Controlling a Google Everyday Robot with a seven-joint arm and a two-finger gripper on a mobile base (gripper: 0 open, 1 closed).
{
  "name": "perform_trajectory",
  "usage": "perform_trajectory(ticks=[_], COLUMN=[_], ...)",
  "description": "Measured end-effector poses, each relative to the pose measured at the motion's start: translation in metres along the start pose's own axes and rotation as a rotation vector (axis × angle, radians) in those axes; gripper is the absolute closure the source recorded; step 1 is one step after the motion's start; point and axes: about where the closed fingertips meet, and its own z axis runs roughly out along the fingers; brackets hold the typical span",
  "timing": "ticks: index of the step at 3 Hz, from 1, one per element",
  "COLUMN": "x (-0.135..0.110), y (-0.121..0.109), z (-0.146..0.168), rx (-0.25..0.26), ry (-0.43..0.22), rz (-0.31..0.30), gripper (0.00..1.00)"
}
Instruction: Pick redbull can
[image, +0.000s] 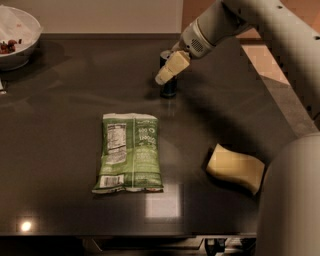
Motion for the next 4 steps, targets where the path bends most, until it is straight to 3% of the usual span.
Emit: perform_trajectory(ticks=[2,3,4], x=[-0.006,-0.017,-0.036], y=[0.008,0.020,0.033], z=[-0.006,-0.028,-0.057], rx=[-0.011,-0.007,-0.012], ry=[-0.018,-0.035,-0.056], rz=[-0.005,-0.043,-0.089], gripper=[0.64,0.87,1.00])
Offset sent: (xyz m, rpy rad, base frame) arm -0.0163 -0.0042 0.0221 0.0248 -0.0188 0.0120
